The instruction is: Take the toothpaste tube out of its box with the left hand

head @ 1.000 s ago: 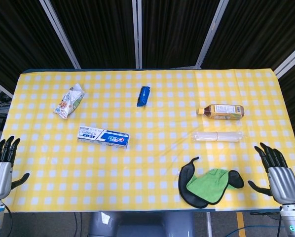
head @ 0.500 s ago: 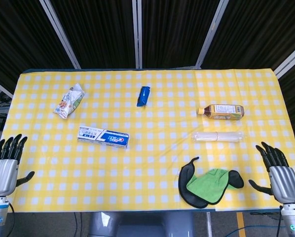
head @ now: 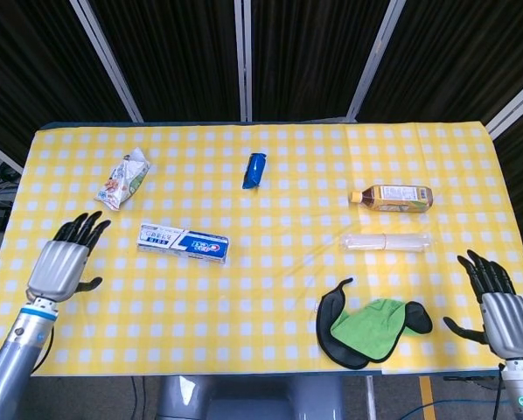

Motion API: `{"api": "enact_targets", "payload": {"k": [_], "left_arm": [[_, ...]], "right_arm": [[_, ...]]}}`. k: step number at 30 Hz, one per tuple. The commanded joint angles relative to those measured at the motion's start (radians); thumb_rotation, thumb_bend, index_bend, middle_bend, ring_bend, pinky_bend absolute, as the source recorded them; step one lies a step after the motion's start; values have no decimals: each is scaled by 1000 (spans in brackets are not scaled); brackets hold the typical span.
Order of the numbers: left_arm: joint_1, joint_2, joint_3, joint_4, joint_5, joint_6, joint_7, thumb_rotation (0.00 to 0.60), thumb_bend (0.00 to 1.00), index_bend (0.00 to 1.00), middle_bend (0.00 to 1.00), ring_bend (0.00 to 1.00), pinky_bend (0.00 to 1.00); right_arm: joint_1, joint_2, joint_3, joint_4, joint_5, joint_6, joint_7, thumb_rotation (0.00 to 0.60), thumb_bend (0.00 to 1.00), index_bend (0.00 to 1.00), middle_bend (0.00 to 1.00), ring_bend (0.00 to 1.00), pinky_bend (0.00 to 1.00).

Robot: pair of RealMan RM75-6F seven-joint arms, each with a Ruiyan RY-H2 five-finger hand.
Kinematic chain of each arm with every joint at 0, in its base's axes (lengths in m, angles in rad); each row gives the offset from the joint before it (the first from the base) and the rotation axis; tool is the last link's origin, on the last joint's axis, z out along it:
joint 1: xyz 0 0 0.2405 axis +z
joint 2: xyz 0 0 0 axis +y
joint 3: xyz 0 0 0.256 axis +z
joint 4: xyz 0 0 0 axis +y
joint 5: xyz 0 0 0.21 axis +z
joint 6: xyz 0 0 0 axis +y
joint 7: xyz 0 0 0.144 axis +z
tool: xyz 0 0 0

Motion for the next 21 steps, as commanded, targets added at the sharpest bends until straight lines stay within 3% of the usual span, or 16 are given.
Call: {"api": "enact_targets", "payload": {"k": [1, 12, 21], "left_arm": [[-116, -20, -44, 39, -88, -135, 24, 600, 46, 113, 0, 41, 144], [-351, -147, -41, 159, -300, -379, 143, 600, 47, 118, 0, 47, 145], [-462, -270, -9, 252, -453, -375, 258, 600, 52, 120, 0, 47, 145]], "right_arm": [[1, 5, 4, 3, 7, -2, 15, 600, 60, 0, 0, 0, 0], [8, 21, 19, 22, 39, -24, 74, 600, 60, 0, 0, 0, 0], [5, 33, 26, 29, 45, -20, 119, 600, 61, 0, 0, 0, 0]]}}
